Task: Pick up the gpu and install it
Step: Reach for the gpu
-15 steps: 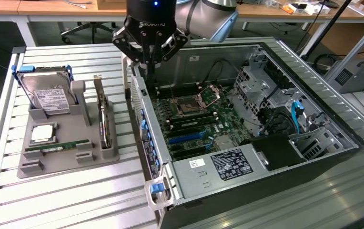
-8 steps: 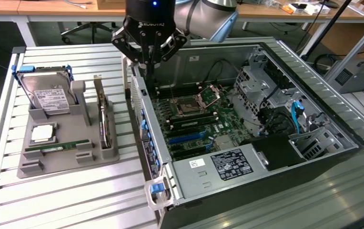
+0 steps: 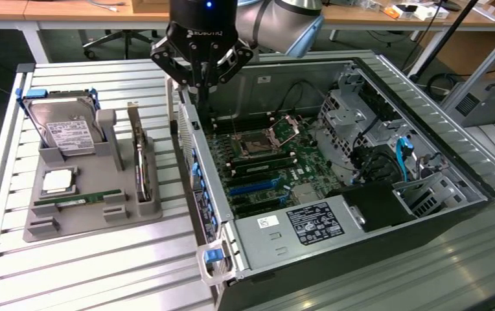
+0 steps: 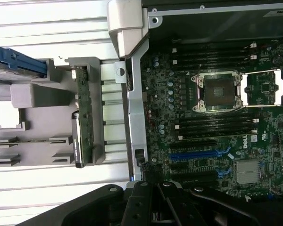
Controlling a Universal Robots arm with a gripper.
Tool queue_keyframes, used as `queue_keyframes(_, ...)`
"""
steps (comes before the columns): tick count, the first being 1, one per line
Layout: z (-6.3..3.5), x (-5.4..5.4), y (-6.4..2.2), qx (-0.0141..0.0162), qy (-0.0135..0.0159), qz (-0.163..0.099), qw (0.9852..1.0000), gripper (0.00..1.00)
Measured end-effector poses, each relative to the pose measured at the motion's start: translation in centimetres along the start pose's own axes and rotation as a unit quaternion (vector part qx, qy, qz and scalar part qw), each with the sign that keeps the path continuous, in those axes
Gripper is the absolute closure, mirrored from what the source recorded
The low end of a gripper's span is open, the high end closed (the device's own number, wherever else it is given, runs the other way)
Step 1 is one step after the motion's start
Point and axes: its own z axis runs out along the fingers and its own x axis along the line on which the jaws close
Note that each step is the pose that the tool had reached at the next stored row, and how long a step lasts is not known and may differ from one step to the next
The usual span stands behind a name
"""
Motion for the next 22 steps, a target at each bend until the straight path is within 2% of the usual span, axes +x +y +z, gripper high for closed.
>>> queue_keyframes(3, -0.01, 0.07, -0.01, 0.0013, 0.0, 0.0, 1.0, 0.89)
queue_keyframes(22, -0.01, 0.59, -0.04, 0.0045, -0.0003, 0.0, 1.0, 0.89)
